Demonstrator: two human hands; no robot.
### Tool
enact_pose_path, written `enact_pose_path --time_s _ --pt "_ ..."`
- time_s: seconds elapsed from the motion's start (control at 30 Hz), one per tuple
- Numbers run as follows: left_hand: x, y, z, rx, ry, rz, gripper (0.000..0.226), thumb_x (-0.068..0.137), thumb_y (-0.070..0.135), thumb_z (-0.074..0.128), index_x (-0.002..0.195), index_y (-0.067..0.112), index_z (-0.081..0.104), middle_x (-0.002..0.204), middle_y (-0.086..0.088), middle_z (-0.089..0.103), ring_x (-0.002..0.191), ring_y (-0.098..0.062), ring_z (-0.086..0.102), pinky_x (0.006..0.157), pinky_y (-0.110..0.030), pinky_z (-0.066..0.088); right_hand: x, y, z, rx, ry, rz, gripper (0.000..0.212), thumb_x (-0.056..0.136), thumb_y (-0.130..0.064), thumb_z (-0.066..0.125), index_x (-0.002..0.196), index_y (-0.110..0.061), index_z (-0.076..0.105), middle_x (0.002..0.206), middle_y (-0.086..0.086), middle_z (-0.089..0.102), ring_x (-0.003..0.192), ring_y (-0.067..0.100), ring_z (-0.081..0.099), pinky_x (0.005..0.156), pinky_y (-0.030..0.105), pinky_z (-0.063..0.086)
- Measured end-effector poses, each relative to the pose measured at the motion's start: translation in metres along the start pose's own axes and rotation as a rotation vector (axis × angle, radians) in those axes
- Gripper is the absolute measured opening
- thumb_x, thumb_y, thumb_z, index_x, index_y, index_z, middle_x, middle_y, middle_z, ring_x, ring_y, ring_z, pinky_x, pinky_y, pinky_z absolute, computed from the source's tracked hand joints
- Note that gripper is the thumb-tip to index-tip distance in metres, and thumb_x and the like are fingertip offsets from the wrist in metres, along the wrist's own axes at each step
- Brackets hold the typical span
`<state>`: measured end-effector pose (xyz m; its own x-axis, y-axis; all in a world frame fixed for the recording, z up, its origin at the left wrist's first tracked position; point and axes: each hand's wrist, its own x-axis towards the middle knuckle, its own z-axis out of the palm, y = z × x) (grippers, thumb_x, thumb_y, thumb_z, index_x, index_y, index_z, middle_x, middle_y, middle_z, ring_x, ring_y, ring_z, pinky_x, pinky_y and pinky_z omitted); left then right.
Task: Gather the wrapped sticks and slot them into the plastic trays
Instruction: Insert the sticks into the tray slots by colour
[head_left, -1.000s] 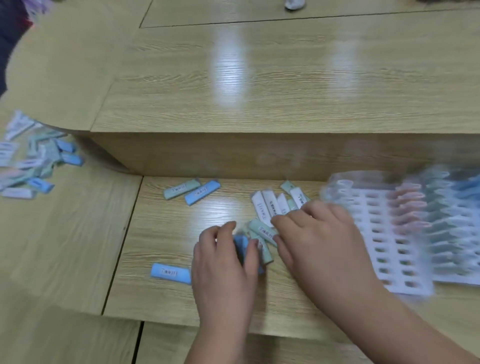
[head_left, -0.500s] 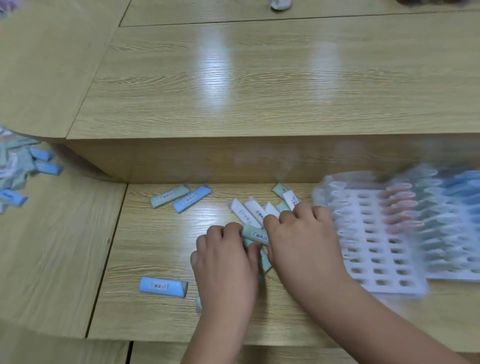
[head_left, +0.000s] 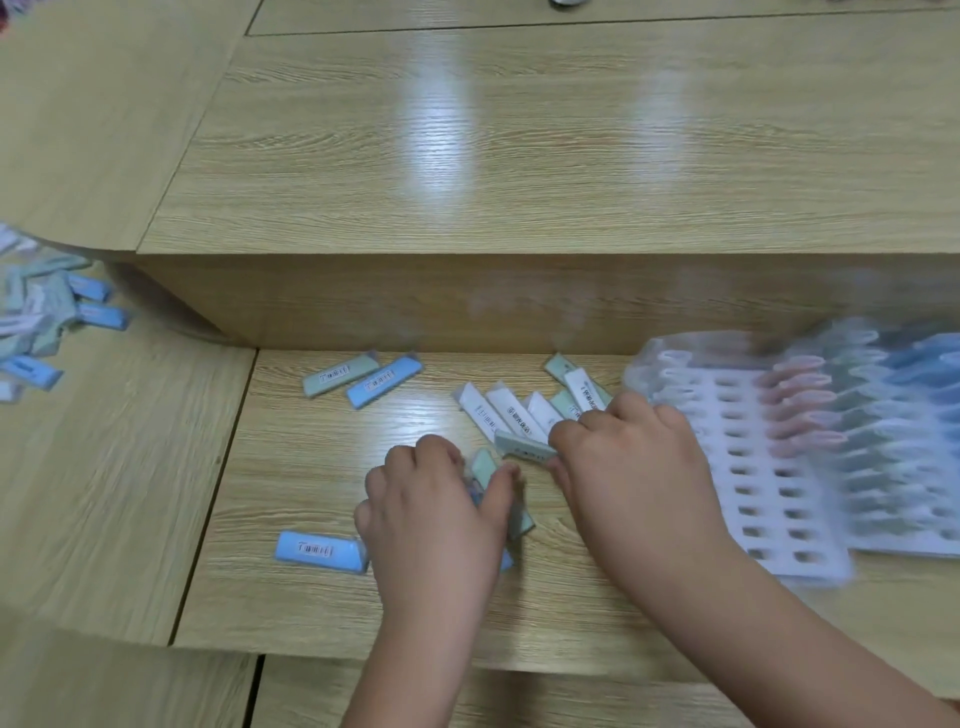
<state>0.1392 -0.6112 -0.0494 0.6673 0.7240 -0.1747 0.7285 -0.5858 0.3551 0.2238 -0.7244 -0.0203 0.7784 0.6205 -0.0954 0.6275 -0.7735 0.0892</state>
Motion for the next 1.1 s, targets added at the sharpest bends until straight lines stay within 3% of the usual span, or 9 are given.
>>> enact_pose_path --time_s 0.13,0.2,0.33,0.4,0.47,0.6,0.77,0.93,1.1 --pt "-0.004 0.007 0.004 0.184 -0.095 -0.034 0.055 0.079 0.074 0.056 0.103 0.025 0.059 0.107 0.002 0.057 0.109 -0.025 0.051 0.086 -0.039 0.038 0.001 0.007 -0.003 0.143 0.056 -0.003 0.014 0.072 -0.021 0.081 0.077 -0.022 0.068 0.071 -0.002 0.064 0.075 0.028 0.057 0.062 0.034 0.037" --pt "0.0 0.011 0.005 0.117 -0.102 -0.05 0.041 0.085 0.062 0.059 0.101 0.025 0.062 0.106 0.001 0.056 0.109 -0.026 0.049 0.085 -0.038 0.037 0.001 0.012 -0.006 0.246 0.115 0.005 0.005 0.083 -0.023 0.073 0.087 -0.021 0.071 0.078 0.001 0.065 0.079 0.03 0.056 0.066 0.038 0.044" --pt "0.003 0.012 0.003 -0.109 -0.072 -0.045 0.017 0.091 0.043 0.06 0.088 0.028 0.066 0.091 0.005 0.058 0.096 -0.023 0.049 0.078 -0.036 0.038 0.0 0.027 -0.015 0.365 0.153 -0.011 0.017 0.094 -0.029 0.059 0.103 -0.024 0.072 0.088 -0.002 0.066 0.089 0.028 0.055 0.077 0.042 0.047" --pt "0.003 0.011 0.001 -0.265 -0.069 -0.007 0.021 0.091 0.042 0.063 0.077 0.026 0.066 0.077 0.004 0.062 0.085 -0.024 0.057 0.073 -0.041 0.047 -0.004 0.039 -0.023 0.462 0.172 0.001 0.021 0.094 -0.031 0.057 0.108 -0.027 0.072 0.092 -0.004 0.067 0.092 0.024 0.058 0.079 0.038 0.046" --pt "0.0 0.014 -0.004 -0.432 -0.055 0.016 0.027 0.092 0.039 0.064 0.069 0.023 0.065 0.067 0.004 0.06 0.072 -0.019 0.059 0.065 -0.041 0.05 -0.011 0.056 -0.032 0.604 0.18 0.041 0.027 0.092 -0.037 0.053 0.114 -0.032 0.069 0.094 -0.014 0.064 0.087 0.008 0.058 0.074 0.026 0.045" --pt "-0.012 0.04 -0.021 -0.609 -0.018 0.144 0.032 0.091 0.035 0.066 0.061 0.033 0.056 0.067 0.019 0.051 0.06 -0.003 0.049 0.056 -0.013 0.035 -0.035 0.093 -0.042 0.879 0.275 0.142 0.013 0.081 -0.037 0.064 0.094 -0.04 0.064 0.074 -0.021 0.062 0.078 -0.004 0.059 0.065 0.005 0.042" --pt "-0.029 0.094 -0.022 -0.697 -0.036 0.328 0.023 0.087 0.025 0.072 0.071 0.034 0.059 0.064 0.015 0.047 0.058 -0.006 0.044 0.054 -0.013 0.033 -0.07 0.139 -0.039 1.003 0.386 0.226 0.013 0.08 -0.034 0.071 0.089 -0.041 0.063 0.09 -0.022 0.066 0.076 0.005 0.063 0.066 0.004 0.043" --pt "-0.051 0.144 -0.013 -0.733 -0.109 0.46 0.019 0.084 0.02 0.075 0.083 0.039 0.072 0.089 0.015 0.065 0.078 -0.005 0.059 0.065 -0.011 0.044 -0.099 0.198 -0.03 1.032 0.491 0.308 0.024 0.077 -0.045 0.062 0.101 -0.042 0.06 0.094 -0.021 0.065 0.081 0.004 0.064 0.071 0.006 0.047" --pt "-0.07 0.174 0.005 -0.691 -0.188 0.516 0.017 0.087 0.017 0.072 0.089 0.034 0.076 0.09 0.013 0.067 0.074 -0.003 0.057 0.062 -0.01 0.043 -0.113 0.232 -0.011 0.921 0.5 0.336 0.016 0.088 -0.037 0.072 0.093 -0.04 0.057 0.096 -0.022 0.065 0.083 0.001 0.064 0.074 0.005 0.045"
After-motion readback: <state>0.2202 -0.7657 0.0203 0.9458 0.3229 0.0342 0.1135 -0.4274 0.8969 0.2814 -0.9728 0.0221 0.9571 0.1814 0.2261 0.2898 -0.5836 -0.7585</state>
